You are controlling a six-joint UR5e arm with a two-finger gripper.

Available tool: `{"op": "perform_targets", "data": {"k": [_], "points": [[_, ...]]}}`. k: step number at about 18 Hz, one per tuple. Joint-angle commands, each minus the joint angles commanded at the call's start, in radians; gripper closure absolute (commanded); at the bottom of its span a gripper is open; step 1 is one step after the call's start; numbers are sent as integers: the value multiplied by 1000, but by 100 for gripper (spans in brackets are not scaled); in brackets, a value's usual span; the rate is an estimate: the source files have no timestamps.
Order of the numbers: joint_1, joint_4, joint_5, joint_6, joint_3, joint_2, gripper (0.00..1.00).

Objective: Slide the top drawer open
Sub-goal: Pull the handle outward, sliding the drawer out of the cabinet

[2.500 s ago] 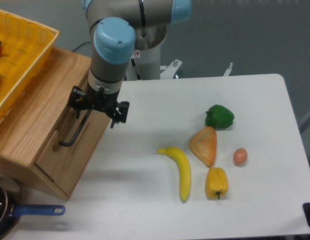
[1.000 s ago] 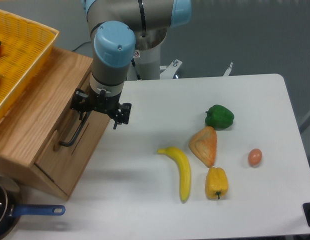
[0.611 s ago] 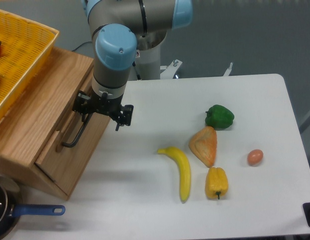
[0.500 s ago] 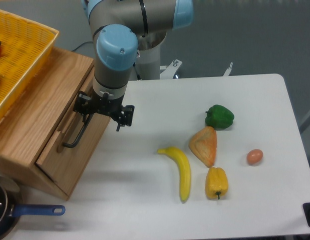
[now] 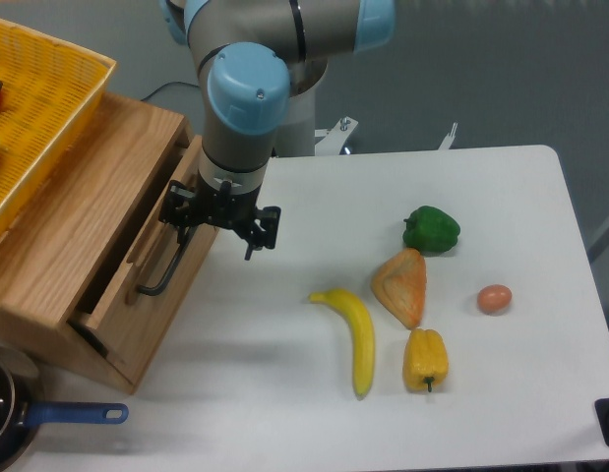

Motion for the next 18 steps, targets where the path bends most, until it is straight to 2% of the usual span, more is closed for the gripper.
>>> {"op": "perform_targets", "data": {"k": [18], "points": [[41, 0, 21, 34, -3, -9, 0]]}}
